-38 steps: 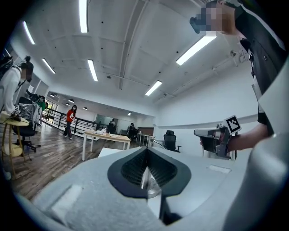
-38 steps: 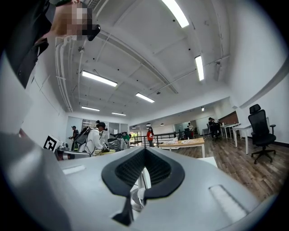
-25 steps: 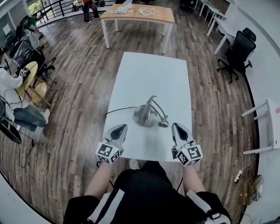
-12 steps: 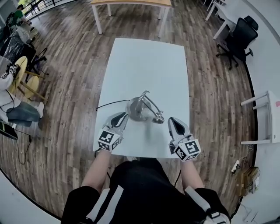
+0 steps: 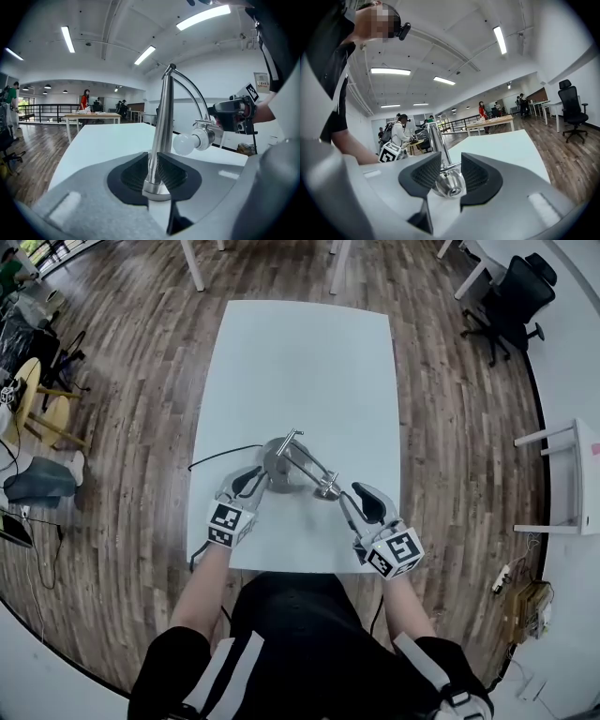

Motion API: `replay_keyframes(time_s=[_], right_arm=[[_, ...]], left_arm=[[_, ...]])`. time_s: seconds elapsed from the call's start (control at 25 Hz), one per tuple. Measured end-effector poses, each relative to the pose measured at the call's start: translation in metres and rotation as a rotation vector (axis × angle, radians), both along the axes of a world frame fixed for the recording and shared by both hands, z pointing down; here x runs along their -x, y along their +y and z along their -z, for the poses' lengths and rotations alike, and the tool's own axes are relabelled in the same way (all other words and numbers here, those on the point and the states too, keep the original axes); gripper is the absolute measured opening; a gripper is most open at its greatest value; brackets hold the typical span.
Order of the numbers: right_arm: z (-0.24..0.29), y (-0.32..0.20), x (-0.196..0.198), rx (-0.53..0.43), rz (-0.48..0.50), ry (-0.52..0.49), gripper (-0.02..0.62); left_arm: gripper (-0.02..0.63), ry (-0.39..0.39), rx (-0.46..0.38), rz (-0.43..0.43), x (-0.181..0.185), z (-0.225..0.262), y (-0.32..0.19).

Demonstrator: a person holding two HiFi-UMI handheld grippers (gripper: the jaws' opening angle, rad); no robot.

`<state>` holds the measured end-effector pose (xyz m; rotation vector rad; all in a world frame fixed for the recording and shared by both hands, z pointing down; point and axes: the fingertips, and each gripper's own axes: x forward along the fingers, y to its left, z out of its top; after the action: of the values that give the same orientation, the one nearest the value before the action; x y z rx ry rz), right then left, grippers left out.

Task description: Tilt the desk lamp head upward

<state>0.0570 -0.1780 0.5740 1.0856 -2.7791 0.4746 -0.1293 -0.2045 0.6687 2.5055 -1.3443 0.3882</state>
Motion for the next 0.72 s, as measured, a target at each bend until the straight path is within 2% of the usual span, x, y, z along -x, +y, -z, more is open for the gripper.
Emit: replay_keyframes(time_s=[0.24, 0.72], right_arm=[[-0.025, 0.003, 0.004, 0.059, 0.059, 0.011, 0.218], [-0.060, 0.008, 0.027, 0.114, 0.162, 0.026, 0.295]], left_arm=[[0.062, -0.013, 0.038, 0.000, -0.005, -0.014, -0.005], [0.062, -0.051, 0.083, -0.004, -0.004, -0.032, -0.004]])
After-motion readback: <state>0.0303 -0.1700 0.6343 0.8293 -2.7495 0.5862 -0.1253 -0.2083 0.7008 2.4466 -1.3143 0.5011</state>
